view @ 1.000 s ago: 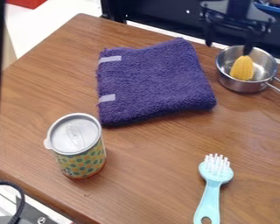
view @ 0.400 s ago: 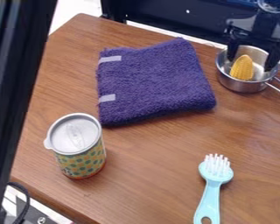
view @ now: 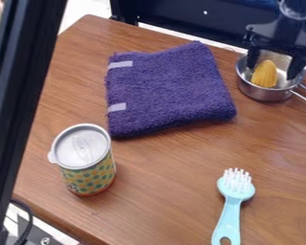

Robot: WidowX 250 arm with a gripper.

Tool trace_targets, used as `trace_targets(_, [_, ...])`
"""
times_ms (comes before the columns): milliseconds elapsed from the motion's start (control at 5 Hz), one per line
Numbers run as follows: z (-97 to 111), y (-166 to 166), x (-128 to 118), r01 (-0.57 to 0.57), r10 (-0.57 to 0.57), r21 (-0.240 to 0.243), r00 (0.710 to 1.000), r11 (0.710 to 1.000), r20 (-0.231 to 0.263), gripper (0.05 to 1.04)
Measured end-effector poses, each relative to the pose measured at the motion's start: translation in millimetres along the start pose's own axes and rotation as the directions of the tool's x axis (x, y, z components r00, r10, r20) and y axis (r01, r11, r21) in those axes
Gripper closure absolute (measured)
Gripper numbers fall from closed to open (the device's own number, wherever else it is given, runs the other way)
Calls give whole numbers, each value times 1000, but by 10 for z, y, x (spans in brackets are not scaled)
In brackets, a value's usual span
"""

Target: Take the corn out of the pot and put it above and to the right of the brush

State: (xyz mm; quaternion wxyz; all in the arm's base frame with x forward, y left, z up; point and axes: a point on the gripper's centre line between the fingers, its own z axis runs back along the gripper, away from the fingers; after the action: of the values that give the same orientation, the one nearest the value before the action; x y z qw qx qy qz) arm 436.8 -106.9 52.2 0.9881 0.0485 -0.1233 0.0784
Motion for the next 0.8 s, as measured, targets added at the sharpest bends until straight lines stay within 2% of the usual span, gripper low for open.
trace_targets(400, [-93, 16, -12, -4, 4, -2, 1000, 1000, -4, 86])
trace_targets(600, [-221, 37, -51, -1, 2, 25, 1000, 1000, -24, 139])
trace_targets(800, [-208, 40, -48, -10, 11, 28, 1000, 1000, -28, 383])
